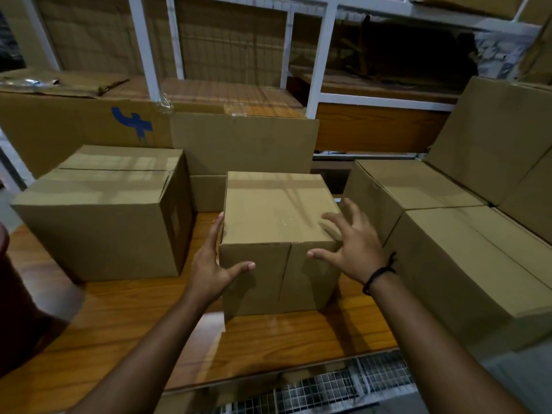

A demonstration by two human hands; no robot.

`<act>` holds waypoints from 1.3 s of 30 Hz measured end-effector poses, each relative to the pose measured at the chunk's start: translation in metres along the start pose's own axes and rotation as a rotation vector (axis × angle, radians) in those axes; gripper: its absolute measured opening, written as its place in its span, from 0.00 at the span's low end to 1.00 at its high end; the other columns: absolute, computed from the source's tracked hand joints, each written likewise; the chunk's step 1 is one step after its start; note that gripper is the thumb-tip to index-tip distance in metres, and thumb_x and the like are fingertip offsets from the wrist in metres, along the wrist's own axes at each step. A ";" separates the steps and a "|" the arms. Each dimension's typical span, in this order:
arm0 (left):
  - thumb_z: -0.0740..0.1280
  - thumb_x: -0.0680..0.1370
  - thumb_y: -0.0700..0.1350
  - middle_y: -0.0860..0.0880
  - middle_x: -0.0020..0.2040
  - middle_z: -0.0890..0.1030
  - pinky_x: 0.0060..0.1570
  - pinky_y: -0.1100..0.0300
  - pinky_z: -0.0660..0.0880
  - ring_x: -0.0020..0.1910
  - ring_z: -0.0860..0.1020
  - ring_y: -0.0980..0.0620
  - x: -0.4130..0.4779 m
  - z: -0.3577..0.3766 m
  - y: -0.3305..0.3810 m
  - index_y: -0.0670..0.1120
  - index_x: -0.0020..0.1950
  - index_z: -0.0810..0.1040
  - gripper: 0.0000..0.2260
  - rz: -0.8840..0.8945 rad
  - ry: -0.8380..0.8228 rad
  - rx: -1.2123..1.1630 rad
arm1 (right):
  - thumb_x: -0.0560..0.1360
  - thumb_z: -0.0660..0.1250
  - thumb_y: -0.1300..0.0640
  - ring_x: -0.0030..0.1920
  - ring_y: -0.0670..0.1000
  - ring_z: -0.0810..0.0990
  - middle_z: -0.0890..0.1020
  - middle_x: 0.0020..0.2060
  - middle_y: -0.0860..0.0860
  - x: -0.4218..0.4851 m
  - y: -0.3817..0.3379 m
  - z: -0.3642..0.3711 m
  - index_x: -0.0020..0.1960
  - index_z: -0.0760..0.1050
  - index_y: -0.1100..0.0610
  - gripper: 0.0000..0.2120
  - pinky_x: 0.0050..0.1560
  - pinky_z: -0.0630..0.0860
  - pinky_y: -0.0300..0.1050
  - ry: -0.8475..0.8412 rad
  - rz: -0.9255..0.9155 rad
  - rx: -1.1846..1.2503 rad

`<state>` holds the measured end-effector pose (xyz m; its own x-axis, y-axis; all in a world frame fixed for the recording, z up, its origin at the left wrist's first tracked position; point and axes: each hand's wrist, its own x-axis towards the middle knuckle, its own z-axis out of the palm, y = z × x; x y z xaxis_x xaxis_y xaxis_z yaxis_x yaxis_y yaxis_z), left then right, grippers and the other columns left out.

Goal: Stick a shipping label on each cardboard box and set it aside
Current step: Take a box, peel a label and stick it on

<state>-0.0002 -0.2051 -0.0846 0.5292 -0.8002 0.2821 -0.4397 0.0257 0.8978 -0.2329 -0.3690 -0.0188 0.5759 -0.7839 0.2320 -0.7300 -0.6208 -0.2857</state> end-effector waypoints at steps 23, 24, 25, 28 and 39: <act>0.78 0.69 0.43 0.46 0.76 0.64 0.61 0.59 0.72 0.71 0.68 0.47 0.002 -0.009 -0.006 0.53 0.69 0.73 0.30 -0.012 0.100 0.107 | 0.57 0.80 0.48 0.66 0.54 0.70 0.73 0.65 0.51 0.000 -0.017 0.010 0.68 0.72 0.48 0.40 0.63 0.74 0.58 0.091 0.201 0.412; 0.78 0.68 0.43 0.45 0.75 0.66 0.60 0.62 0.73 0.69 0.70 0.47 0.000 -0.012 -0.009 0.53 0.68 0.73 0.30 -0.025 0.110 0.079 | 0.58 0.80 0.48 0.67 0.54 0.70 0.73 0.65 0.51 0.001 -0.024 0.005 0.67 0.73 0.48 0.39 0.63 0.74 0.59 0.124 0.165 0.390; 0.78 0.68 0.44 0.45 0.74 0.67 0.59 0.62 0.74 0.68 0.71 0.47 -0.003 -0.015 -0.011 0.52 0.68 0.74 0.30 -0.041 0.117 0.057 | 0.59 0.79 0.48 0.67 0.54 0.69 0.73 0.66 0.51 0.002 -0.031 -0.002 0.67 0.73 0.48 0.38 0.63 0.73 0.61 0.148 0.129 0.360; 0.78 0.68 0.51 0.47 0.78 0.59 0.67 0.48 0.69 0.75 0.61 0.44 -0.007 -0.023 -0.015 0.51 0.66 0.74 0.28 -0.006 0.129 0.212 | 0.61 0.79 0.46 0.67 0.54 0.69 0.71 0.69 0.50 0.007 -0.059 -0.026 0.65 0.74 0.44 0.34 0.64 0.72 0.63 0.168 0.016 0.205; 0.72 0.72 0.59 0.50 0.80 0.50 0.72 0.42 0.62 0.77 0.57 0.46 0.030 -0.039 0.050 0.57 0.78 0.37 0.50 0.288 -0.269 0.629 | 0.64 0.77 0.44 0.72 0.51 0.61 0.61 0.73 0.50 -0.013 -0.111 -0.018 0.74 0.57 0.37 0.45 0.64 0.64 0.48 0.071 -0.079 0.301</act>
<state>0.0219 -0.2048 -0.0184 0.1699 -0.9349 0.3117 -0.9094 -0.0269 0.4150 -0.1656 -0.2899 0.0268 0.5914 -0.7378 0.3255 -0.5362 -0.6613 -0.5246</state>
